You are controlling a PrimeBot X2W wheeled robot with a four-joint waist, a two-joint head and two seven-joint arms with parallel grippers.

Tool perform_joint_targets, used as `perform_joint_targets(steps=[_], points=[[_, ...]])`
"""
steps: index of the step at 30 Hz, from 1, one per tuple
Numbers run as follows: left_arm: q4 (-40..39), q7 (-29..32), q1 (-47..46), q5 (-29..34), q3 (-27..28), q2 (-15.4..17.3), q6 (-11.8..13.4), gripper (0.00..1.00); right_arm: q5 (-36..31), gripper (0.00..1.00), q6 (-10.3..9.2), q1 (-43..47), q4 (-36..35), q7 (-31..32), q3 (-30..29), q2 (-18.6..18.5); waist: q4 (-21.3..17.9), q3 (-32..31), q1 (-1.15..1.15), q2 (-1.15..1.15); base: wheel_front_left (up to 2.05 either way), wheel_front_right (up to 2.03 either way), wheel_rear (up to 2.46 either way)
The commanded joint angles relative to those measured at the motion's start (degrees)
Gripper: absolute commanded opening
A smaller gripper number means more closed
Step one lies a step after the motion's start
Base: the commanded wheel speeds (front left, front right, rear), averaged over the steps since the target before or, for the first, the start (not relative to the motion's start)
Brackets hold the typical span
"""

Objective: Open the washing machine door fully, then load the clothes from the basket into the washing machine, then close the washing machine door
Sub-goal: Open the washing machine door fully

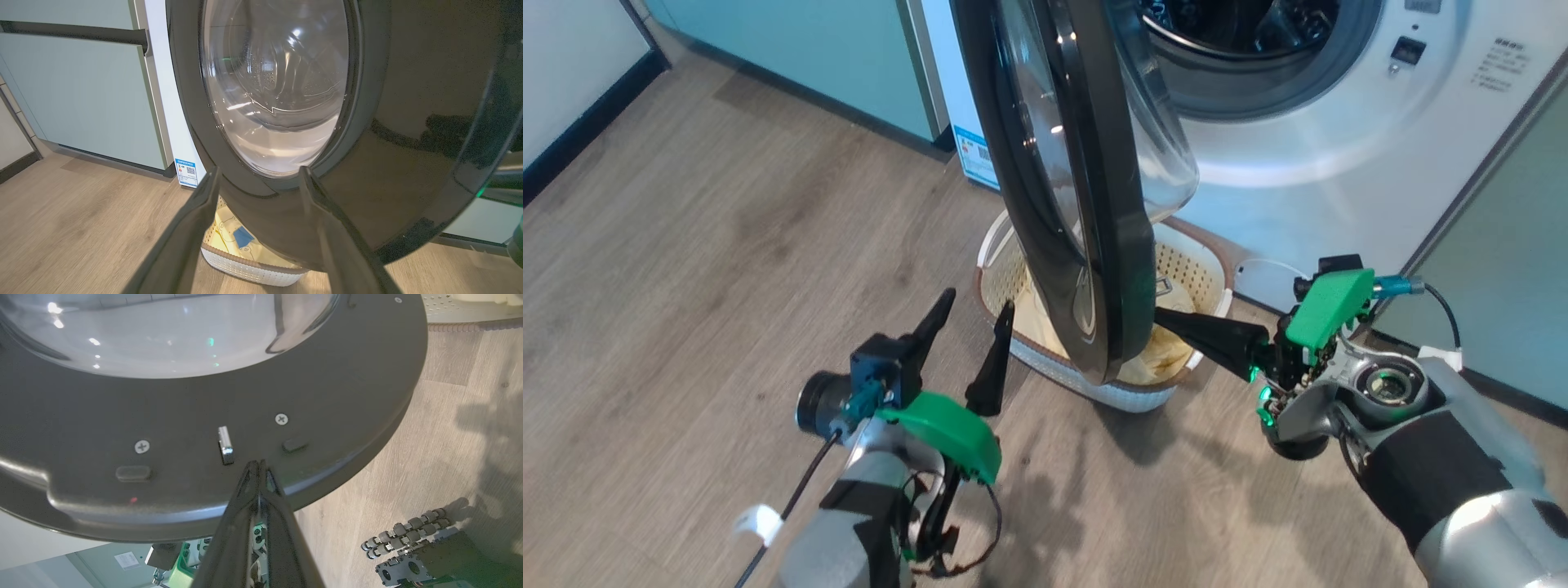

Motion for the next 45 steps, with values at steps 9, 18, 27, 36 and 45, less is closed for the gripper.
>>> perform_joint_targets(steps=[9,18,27,36,45], points=[[-0.2,-0.3,0.9,1.9,4.0,1.1,-1.1,1.00,1.8,0.24,0.01,2.6,-2.6,-4.3,-0.2,1.2,-1.4,-3.6,0.00,0.00,0.00,0.00,0.00],[0.2,-0.3,2.8,3.9,8.2,1.4,-3.3,1.00,-3.7,1.00,0.01,9.6,-9.9,-13.3,-11.5,0.9,-5.3,-6.8,0.00,0.00,0.00,0.00,0.00],[-0.4,-0.3,4.6,5.1,13.8,4.3,-5.0,1.00,-12.9,1.00,0.01,18.2,-20.2,-23.4,-18.2,-1.1,-12.6,-9.1,0.00,0.00,0.00,0.00,0.00],[-0.3,-0.3,5.9,5.1,18.0,6.1,-5.6,1.00,-18.7,1.00,0.01,24.2,-27.3,-32.8,-19.4,-5.4,-18.3,-10.8,0.00,0.00,0.00,0.00,0.00],[-0.4,-0.3,7.2,4.8,22.5,6.5,-5.9,1.00,-27.7,1.00,0.01,29.1,-27.4,-50.1,-16.2,-12.6,-21.7,-11.9,0.00,0.00,0.00,0.00,0.00]])
